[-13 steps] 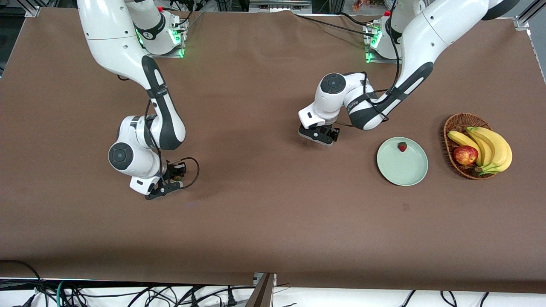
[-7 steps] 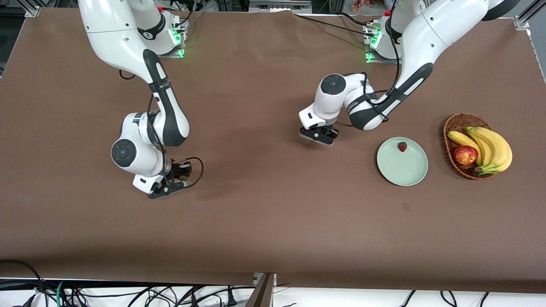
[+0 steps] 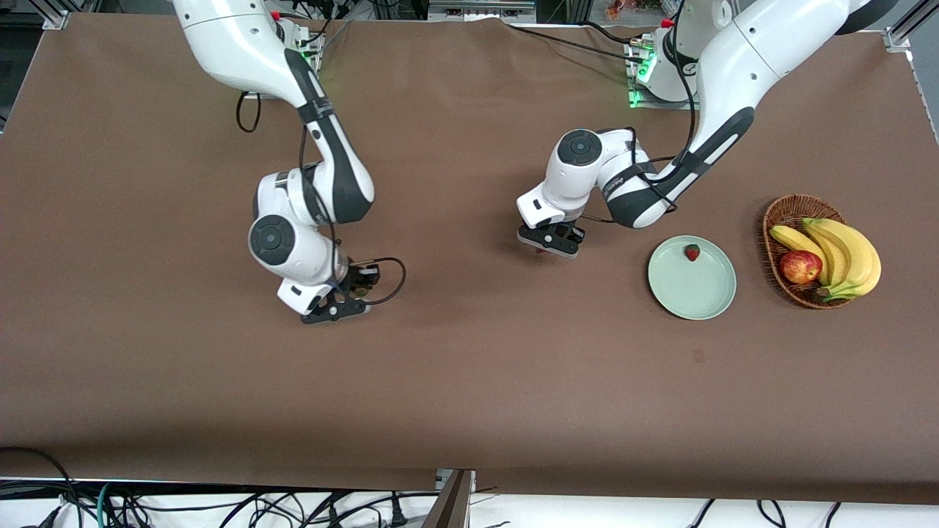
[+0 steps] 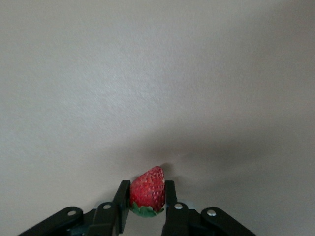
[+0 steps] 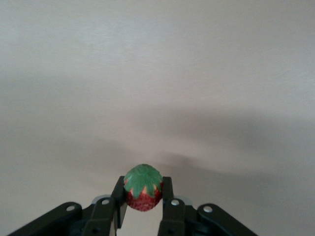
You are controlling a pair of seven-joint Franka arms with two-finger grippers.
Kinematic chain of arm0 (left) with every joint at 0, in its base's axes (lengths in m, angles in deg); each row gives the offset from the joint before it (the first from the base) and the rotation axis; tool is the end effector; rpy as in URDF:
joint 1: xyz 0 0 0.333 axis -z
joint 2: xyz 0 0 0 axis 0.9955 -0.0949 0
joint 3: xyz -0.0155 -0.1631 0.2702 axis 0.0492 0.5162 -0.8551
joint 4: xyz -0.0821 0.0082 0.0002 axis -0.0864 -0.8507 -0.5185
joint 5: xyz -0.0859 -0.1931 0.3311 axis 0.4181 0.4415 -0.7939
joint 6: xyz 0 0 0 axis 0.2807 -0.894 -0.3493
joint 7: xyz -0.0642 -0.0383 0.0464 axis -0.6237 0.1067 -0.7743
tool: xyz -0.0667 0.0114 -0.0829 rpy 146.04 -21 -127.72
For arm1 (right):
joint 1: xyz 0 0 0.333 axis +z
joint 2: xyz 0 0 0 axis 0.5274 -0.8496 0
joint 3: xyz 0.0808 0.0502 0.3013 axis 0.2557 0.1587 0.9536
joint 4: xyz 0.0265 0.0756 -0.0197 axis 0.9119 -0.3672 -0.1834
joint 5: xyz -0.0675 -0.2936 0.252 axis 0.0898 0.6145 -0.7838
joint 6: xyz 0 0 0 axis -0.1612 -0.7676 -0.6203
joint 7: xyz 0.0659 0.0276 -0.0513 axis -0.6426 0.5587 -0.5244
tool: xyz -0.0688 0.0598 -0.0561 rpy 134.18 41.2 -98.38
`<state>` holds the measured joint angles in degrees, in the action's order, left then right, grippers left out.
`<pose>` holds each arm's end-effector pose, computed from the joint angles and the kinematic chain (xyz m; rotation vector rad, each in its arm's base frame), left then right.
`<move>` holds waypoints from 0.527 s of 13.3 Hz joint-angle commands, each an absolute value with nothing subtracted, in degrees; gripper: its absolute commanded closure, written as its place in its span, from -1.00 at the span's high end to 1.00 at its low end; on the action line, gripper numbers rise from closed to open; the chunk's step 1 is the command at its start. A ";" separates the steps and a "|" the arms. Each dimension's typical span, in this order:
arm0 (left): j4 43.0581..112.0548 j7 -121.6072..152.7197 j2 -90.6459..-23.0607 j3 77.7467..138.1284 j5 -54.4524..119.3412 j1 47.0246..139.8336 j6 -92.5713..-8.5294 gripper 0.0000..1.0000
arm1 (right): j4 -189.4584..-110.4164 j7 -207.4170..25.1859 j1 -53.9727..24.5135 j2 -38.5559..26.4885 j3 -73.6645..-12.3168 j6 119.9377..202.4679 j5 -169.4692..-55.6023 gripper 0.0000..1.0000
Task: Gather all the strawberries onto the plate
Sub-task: 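Grasp the mid-table strawberry with the left gripper while the right grasps the last, then drop the strawberry on the plate while the right gripper sets one mid-table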
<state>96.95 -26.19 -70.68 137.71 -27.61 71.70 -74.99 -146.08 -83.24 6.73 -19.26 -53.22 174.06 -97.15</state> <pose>0.4722 -0.3357 0.1923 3.0782 -0.5690 0.1348 0.6145 0.2942 0.2441 -3.0119 -0.2431 0.0809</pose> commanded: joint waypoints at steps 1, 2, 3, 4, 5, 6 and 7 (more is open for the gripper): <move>97.03 -22.38 -69.73 139.01 -28.49 69.96 -74.19 -0.75 | -144.79 -73.65 11.30 -18.78 -53.45 173.02 -97.84 -0.76; 95.63 -22.29 -70.25 139.01 -28.49 70.31 -74.19 -0.74 | -143.56 -68.38 13.94 -19.48 -53.45 173.28 -97.75 -0.76; 94.05 -22.29 -70.86 139.01 -28.06 71.01 -74.19 -0.74 | -142.16 -63.89 15.79 -20.70 -53.45 173.55 -97.84 -0.75; 91.77 -22.29 -71.91 139.01 -25.53 71.89 -74.19 -0.74 | -140.41 -59.76 17.29 -22.02 -53.45 173.64 -97.84 -0.74; 89.66 -22.03 -72.53 138.66 -23.68 73.81 -73.84 -0.74 | -138.91 -55.89 18.96 -23.42 -53.45 173.73 -97.84 -0.74; 87.99 -21.07 -72.89 138.31 -23.13 75.14 -71.84 -0.75 | -137.24 -52.54 20.10 -24.74 -53.45 174.34 -97.84 -0.74; 86.23 -19.41 -73.41 138.39 -22.52 75.15 -68.77 -0.75 | -136.44 -50.25 20.99 -25.63 -53.45 175.39 -97.84 -0.74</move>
